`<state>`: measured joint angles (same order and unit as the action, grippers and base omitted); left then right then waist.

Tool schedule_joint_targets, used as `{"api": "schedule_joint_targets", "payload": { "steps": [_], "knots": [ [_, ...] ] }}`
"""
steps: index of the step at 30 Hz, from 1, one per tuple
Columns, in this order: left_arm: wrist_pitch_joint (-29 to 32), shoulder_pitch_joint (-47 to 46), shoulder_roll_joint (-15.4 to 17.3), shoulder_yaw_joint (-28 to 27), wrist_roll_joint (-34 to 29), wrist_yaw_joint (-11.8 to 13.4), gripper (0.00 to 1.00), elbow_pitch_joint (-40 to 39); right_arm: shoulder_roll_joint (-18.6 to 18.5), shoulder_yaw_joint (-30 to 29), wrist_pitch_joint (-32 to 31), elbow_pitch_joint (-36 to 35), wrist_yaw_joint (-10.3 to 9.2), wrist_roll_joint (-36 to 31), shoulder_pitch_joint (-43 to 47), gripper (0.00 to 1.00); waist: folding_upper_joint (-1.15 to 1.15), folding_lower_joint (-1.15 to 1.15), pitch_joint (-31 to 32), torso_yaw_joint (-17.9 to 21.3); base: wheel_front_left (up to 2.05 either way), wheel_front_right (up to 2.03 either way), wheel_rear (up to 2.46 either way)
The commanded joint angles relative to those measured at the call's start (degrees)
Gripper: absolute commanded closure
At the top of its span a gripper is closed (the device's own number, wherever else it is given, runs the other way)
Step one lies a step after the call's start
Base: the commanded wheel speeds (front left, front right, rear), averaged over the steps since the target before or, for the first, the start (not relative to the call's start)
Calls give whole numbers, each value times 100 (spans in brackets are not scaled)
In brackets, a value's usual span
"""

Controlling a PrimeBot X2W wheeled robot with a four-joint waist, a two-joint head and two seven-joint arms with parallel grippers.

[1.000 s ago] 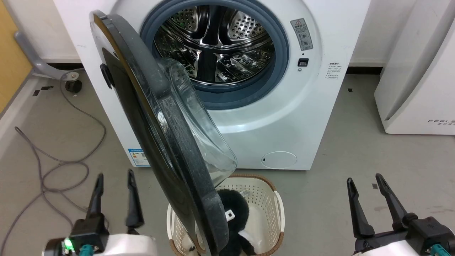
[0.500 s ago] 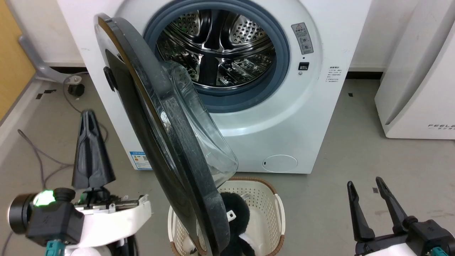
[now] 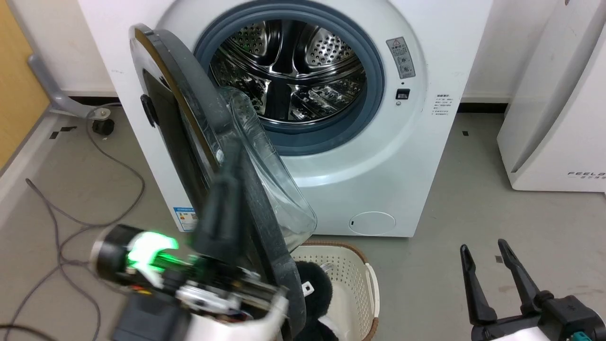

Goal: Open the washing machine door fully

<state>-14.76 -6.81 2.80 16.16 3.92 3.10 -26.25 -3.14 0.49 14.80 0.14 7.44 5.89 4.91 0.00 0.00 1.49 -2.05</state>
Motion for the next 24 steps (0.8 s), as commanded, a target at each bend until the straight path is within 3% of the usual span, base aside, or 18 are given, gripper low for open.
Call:
{"api": "schedule_joint_targets", "payload": {
  "steps": [1, 13, 24],
  "knots": [
    [-24, -9, 8, 169, -103, -67, 100, -25, 26, 17, 19, 10, 5, 59, 98, 0, 0, 0, 18, -3, 0, 0, 0],
    [-24, 399, 34, 1546, -427, -471, 100, 434, 26, 4, 19, 47, 5, 54, 148, 0, 0, 0, 53, -156, 0, 0, 0],
    [-24, 928, 113, 2174, -367, -562, 100, 1229, 26, -26, 19, 79, 5, 67, 141, 0, 0, 0, 5, -270, 0, 0, 0]
  ]
}}
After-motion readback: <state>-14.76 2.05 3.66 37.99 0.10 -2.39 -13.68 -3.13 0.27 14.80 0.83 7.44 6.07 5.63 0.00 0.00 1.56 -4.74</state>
